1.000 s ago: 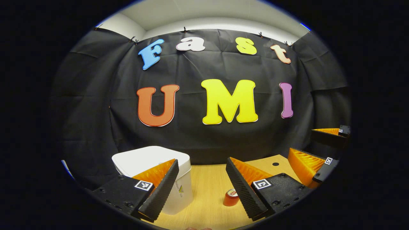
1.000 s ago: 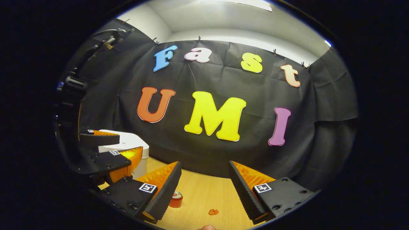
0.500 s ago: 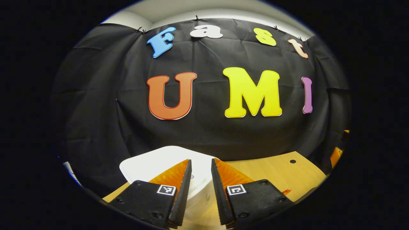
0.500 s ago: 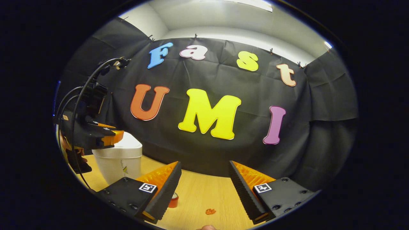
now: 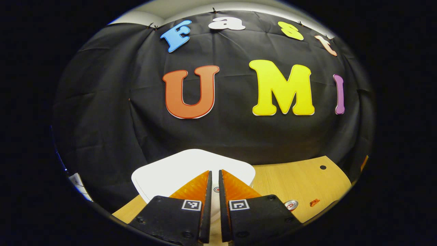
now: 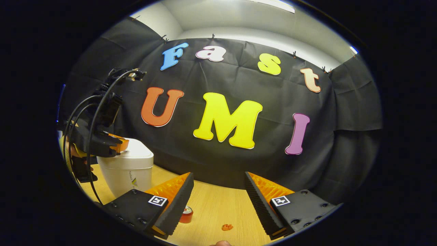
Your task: Press the lid of the desktop garbage bin to open it, pick up the crumpled paper on the desktop and throw it into the bin, then pick up the pop can on the desktop and drop it into the bin, and finally close the garbage bin lid.
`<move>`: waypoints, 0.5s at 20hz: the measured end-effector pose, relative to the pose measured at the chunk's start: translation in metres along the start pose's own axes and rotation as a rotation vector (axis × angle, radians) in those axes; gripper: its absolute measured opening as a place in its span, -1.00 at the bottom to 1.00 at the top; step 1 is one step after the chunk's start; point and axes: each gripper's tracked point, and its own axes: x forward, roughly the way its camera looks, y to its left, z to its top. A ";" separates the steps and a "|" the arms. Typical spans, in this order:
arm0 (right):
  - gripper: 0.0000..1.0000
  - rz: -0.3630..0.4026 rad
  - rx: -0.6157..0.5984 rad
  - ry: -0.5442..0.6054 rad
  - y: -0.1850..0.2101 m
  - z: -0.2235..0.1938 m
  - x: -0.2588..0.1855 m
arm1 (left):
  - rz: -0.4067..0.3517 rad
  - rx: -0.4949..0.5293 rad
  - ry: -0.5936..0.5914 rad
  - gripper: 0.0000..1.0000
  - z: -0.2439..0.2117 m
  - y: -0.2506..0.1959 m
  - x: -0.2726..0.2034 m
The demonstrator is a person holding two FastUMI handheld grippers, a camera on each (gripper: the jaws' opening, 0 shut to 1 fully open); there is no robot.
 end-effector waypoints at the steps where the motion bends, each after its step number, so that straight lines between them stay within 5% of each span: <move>1: 0.89 0.004 -0.001 0.003 0.000 -0.002 0.000 | 0.000 -0.003 0.016 -0.73 -0.004 0.000 0.002; 10: 0.89 0.011 0.042 0.053 -0.008 -0.017 0.001 | -0.007 0.039 0.085 -0.93 -0.013 0.000 0.004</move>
